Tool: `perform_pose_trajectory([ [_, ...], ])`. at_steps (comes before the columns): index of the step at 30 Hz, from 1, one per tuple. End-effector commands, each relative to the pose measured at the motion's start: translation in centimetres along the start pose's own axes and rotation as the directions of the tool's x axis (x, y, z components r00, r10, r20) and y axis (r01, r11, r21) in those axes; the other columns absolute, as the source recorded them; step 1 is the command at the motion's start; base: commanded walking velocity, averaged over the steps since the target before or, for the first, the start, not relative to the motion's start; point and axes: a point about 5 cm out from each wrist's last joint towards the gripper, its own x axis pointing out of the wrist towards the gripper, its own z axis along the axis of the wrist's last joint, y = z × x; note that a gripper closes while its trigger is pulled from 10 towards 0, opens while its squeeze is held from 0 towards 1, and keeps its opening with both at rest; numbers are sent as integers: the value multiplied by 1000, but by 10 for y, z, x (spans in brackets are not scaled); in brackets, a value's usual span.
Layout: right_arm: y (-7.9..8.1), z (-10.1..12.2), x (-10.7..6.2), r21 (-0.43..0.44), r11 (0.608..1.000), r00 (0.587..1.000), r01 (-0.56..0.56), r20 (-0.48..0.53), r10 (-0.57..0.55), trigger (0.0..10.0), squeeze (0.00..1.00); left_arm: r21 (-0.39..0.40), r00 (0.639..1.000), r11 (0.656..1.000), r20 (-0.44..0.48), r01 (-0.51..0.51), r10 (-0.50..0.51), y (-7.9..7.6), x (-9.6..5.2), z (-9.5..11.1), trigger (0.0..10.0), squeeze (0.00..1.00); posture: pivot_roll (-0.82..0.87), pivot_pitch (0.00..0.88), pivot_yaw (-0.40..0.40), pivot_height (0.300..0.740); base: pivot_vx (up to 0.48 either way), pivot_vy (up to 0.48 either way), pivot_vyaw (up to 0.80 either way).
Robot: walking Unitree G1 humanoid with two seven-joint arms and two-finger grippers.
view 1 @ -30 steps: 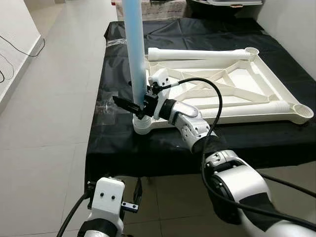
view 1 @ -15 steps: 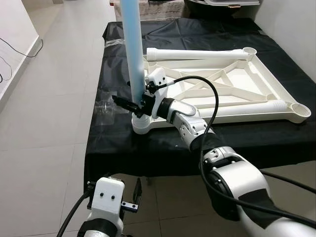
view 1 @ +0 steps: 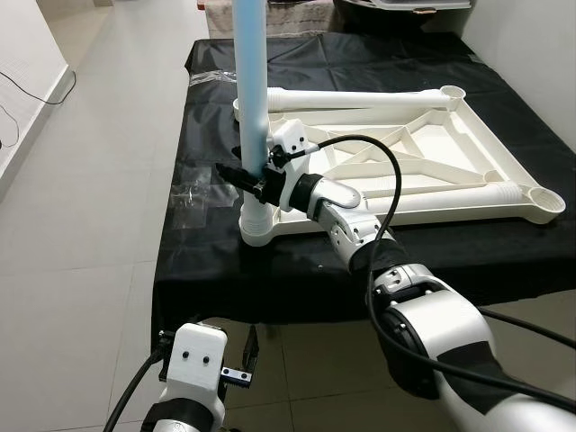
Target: Building children table
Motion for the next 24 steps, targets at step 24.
perform_pose_trajectory([
  [24,-29,-51,-57,-90,180,165,980,-150,-975,0,0,-28,999,999,-7,38,-38,-10,1,0,10000,0,149,174,-47,740,0,0,0],
])
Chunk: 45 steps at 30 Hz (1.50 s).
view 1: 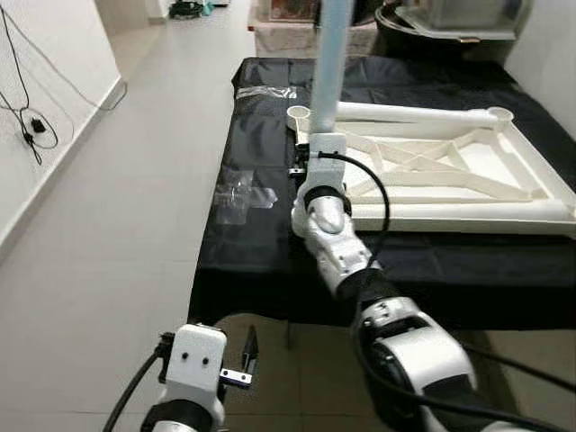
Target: Building children table
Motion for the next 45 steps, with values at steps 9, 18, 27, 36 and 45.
perform_pose_trajectory([
  [9,-22,-41,-15,3,915,875,403,-296,-384,0,0,-18,999,999,-19,26,-27,-4,4,-6,10000,0,154,154,-32,740,0,0,0],
  [18,-7,-34,-14,46,992,978,117,-179,-107,10000,137,-19,999,999,-25,35,-36,-4,6,-8,10000,0,151,150,-31,740,0,0,0],
  [27,-24,-32,-8,47,996,989,78,-126,-71,10000,0,-17,999,999,-28,38,-38,-3,8,-10,10000,0,145,137,-23,740,0,0,0],
  [36,-26,-24,-7,125,990,996,-70,-48,76,10000,0,-18,999,999,-32,42,-42,-3,7,-12,10000,0,143,121,-17,740,0,0,0],
  [45,-26,-14,-4,199,903,924,-382,49,380,10000,0,-21,998,999,-31,44,-45,-3,8,-13,10000,0,136,112,-16,740,0,0,0],
])
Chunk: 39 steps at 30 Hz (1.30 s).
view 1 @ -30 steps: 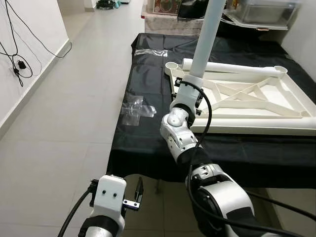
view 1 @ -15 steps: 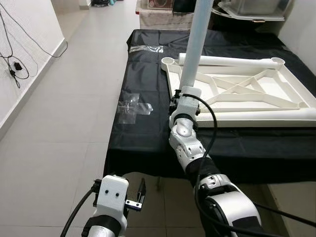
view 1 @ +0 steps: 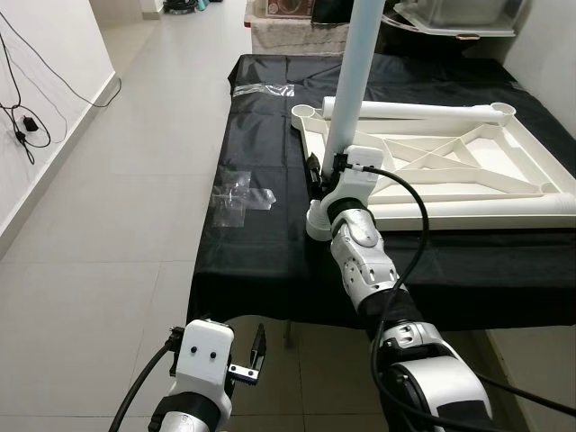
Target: Building children table
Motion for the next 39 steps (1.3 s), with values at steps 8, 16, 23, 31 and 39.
perform_pose_trajectory([
  [8,-13,-6,4,-8,937,931,-350,-116,347,10000,0,-7,1000,1000,-25,4,-4,-1,1,-7,10000,0,147,107,-19,740,0,0,0],
  [16,-18,12,16,58,888,876,-456,-147,459,10000,0,-6,1000,1000,-27,0,0,-1,0,-8,10000,0,167,113,-22,740,0,0,0],
  [23,-4,24,19,120,775,755,-621,-173,632,10000,0,-6,1000,1000,-29,-3,3,0,-1,-7,10000,0,172,118,-18,740,0,0,0],
  [31,9,26,16,132,642,609,-756,-220,762,10000,0,-7,1000,1000,-29,-6,6,0,-2,-6,10000,0,190,129,-21,740,0,0,0],
  [39,20,25,11,192,500,457,-844,-229,860,10000,0,-12,1000,1000,-31,-6,6,-1,-3,-6,10000,0,193,134,-23,740,0,0,0],
])
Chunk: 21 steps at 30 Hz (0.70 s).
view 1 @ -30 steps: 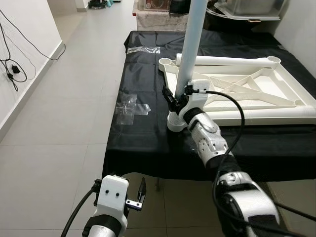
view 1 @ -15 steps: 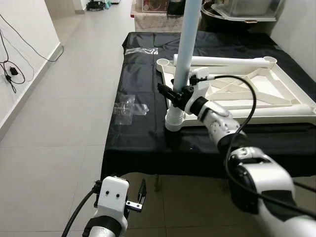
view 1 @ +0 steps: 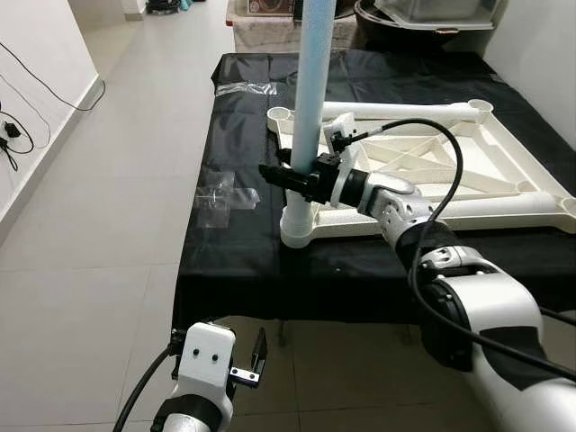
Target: Building children table
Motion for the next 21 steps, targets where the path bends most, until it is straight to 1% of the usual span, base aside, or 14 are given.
perform_pose_trajectory([
  [1,10,-6,10,22,995,995,-95,-39,95,10000,0,-7,1000,1000,-11,-6,6,0,-3,0,10000,0,193,134,-23,740,0,0,0],
  [3,11,-7,12,30,993,993,-110,-32,111,10000,0,-7,1000,1000,-11,-6,6,0,-3,0,10000,0,191,134,-25,740,0,0,0],
  [4,12,-8,13,29,993,993,-110,-25,111,9569,0,-6,1000,1000,-11,-5,5,0,-2,0,10000,0,188,132,-25,740,0,0,0],
  [5,12,-8,13,29,993,993,-110,-25,111,9569,0,-6,1000,1000,-11,-5,5,0,-2,0,10000,0,188,132,-25,740,0,0,0],
  [6,13,-11,14,25,994,994,-108,-11,108,0,0,-6,1000,1000,-10,-5,5,-1,-2,-1,10000,0,185,129,-23,740,0,0,0],
  [9,14,-13,14,24,994,994,-109,-6,109,0,0,-6,1000,1000,-10,-5,5,-1,-1,-1,10000,0,185,129,-23,740,0,0,0],
  [12,15,-21,14,28,996,997,-80,18,79,0,0,-6,1000,1000,-10,-4,4,0,0,-2,10000,0,171,118,-17,740,0,0,0],
  [14,12,-26,13,43,999,1000,-6,31,5,0,0,-5,1000,1000,-11,-4,4,1,2,-3,10000,0,164,108,-14,740,0,0,0],
  [16,8,-29,12,39,994,994,98,48,-100,0,0,-3,1000,1000,-10,-4,4,1,3,-4,10000,0,161,101,-13,740,0,0,0],
  [17,7,-30,12,37,992,991,119,52,-121,0,0,-3,1000,1000,-9,-3,3,1,4,-4,10000,0,161,101,-13,740,0,0,0],
  [18,2,-31,10,27,974,972,225,59,-226,0,0,-2,1000,1000,-10,-3,3,2,5,-4,10000,0,155,94,-8,740,0,0,0],
  [19,2,-31,10,27,974,972,225,59,-226,0,0,-2,1000,1000,-10,-3,3,2,5,-4,10000,0,155,94,-8,740,0,0,0],
  [20,-1,-32,9,21,955,953,295,64,-296,0,0,-2,1000,1000,-10,-4,3,3,5,-5,10000,0,151,91,-7,740,0,0,0],
  [21,-1,-32,9,21,955,953,295,64,-296,0,0,-2,1000,1000,-10,-4,3,3,5,-5,10000,0,151,91,-7,740,0,0,0],
])
